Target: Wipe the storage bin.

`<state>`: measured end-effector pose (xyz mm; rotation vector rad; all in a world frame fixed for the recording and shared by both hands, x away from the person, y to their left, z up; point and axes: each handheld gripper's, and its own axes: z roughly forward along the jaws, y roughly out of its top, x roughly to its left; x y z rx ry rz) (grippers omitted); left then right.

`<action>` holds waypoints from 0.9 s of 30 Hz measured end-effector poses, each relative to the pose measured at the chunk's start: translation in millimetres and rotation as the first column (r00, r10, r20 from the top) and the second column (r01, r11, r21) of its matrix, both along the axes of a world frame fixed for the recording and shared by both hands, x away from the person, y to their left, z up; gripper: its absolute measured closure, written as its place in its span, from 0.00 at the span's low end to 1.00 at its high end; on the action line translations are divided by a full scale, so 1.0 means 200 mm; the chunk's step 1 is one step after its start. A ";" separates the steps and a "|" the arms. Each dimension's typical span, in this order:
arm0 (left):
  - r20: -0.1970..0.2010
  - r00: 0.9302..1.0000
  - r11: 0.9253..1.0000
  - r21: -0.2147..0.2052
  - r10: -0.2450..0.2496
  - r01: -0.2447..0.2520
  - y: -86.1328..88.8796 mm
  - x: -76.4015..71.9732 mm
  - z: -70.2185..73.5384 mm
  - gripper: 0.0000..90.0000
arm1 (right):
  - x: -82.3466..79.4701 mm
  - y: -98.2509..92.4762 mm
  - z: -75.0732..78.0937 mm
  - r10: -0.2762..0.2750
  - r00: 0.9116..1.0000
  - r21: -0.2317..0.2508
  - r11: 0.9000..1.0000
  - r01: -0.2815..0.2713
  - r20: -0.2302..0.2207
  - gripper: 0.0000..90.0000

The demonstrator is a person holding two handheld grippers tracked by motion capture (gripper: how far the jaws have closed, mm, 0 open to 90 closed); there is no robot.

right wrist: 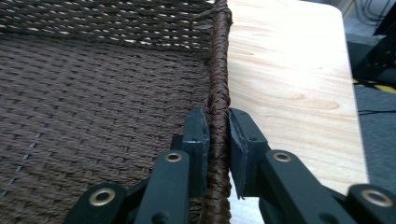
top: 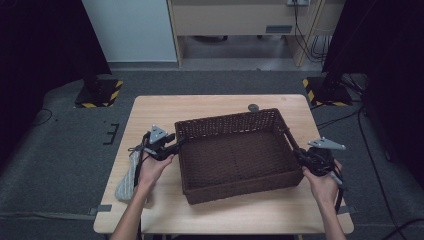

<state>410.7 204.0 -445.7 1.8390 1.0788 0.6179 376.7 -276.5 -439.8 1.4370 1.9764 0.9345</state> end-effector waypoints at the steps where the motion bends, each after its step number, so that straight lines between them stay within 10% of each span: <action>1: -0.006 1.000 1.000 0.009 -0.007 0.007 -0.01 -0.01 0.00 0.63 | 0.01 0.00 0.00 -0.004 1.000 -0.007 1.000 0.004 -0.001 0.88; 8: -0.011 1.000 1.000 0.021 0.005 -0.005 -0.01 -0.03 0.01 0.56 | 0.06 -0.01 0.00 -0.032 0.999 -0.020 0.999 0.032 0.007 0.83; 17: -0.018 0.998 0.998 0.007 0.065 -0.065 0.03 0.11 0.05 0.51 | -0.02 -0.01 0.01 -0.034 0.998 0.035 0.999 0.032 0.057 0.64; 27: -0.064 0.994 0.996 -0.003 0.092 -0.092 0.03 0.28 -0.01 0.54 | -0.02 -0.03 -0.05 -0.041 0.999 0.025 0.999 0.041 -0.004 0.85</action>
